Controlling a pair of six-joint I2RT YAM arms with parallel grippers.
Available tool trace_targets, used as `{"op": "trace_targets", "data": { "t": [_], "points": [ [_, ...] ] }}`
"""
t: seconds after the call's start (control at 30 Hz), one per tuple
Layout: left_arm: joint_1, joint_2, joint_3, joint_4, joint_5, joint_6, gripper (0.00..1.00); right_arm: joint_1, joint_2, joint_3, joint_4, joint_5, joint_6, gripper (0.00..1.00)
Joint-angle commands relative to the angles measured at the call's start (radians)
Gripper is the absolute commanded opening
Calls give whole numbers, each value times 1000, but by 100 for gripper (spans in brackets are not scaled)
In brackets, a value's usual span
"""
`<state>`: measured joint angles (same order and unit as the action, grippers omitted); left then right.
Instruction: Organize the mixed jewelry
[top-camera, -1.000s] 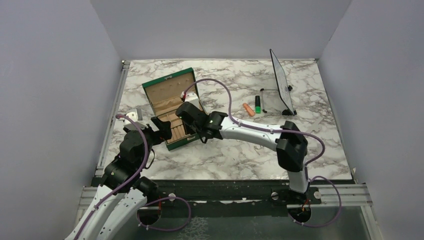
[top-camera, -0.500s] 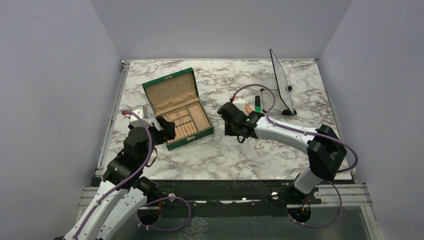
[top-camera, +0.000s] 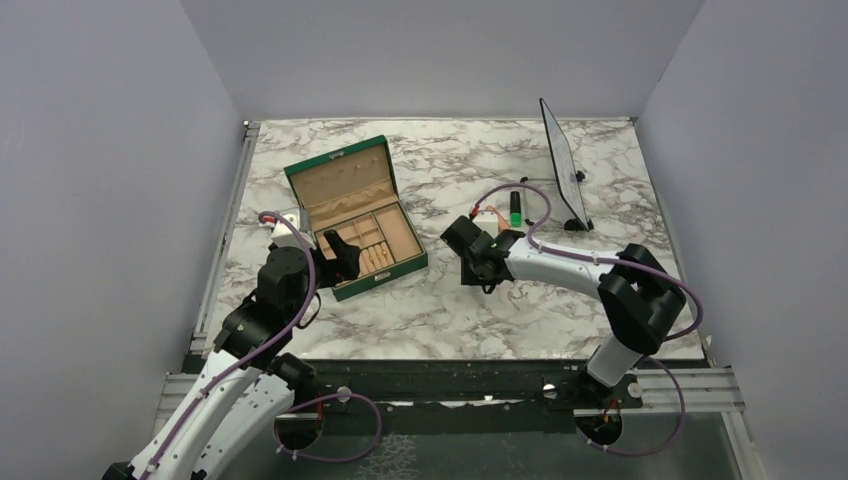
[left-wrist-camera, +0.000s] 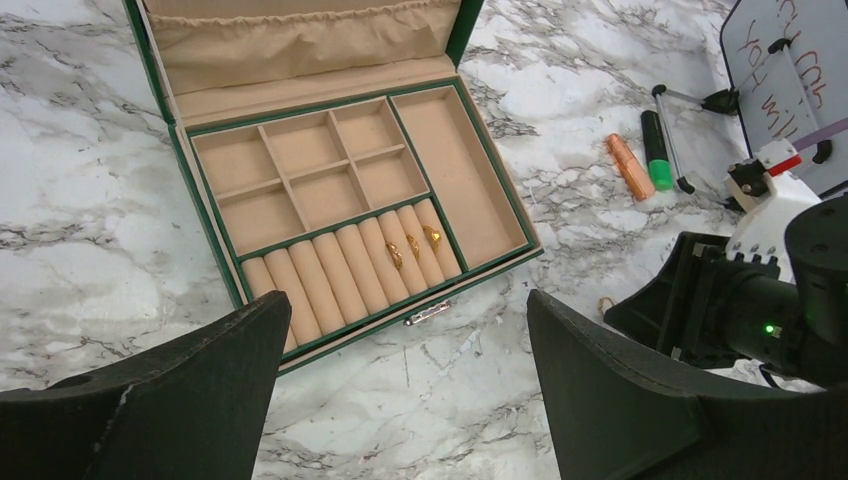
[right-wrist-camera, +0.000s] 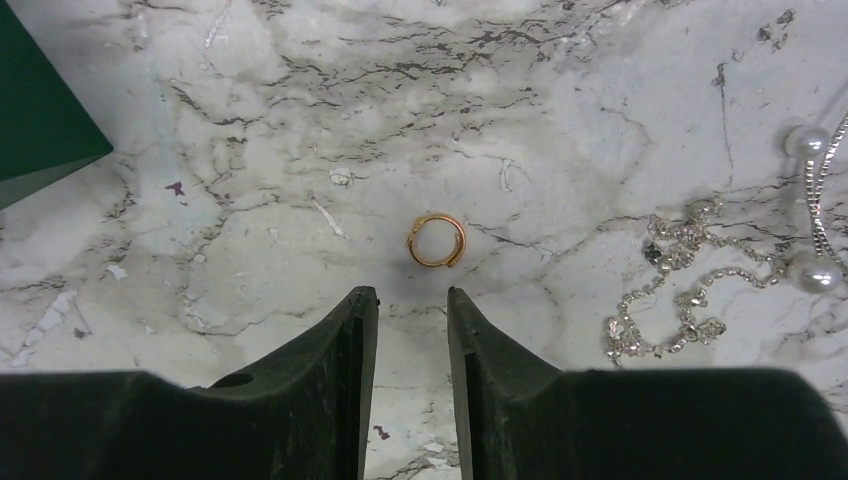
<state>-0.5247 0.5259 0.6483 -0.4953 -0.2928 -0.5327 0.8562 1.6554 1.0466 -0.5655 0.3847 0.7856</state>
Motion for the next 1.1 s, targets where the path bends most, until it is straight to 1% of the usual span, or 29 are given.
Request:
{"op": "trace_targets", "data": {
  "t": [0.0,0.1,0.4,0.6,0.8,1.07],
  "points": [
    [3,-14,-11,29,23,13,89,-4,45,26,27,-9,-7,35],
    [3,-13,-13,29,21,13,89,-6,63,40,41,21,-30,33],
    [3,-9,-11,29,15,17,89,-32,99,45,81,15,-63,30],
    [3,-4,-9,30,15,19,89,-78,108,49,73,28,-68,29],
    [3,-3,-9,28,14,22,89,-90,137,61,67,24,-85,29],
    [3,-6,-10,29,16,21,89,-101,135,45,9,28,-51,25]
  ]
}}
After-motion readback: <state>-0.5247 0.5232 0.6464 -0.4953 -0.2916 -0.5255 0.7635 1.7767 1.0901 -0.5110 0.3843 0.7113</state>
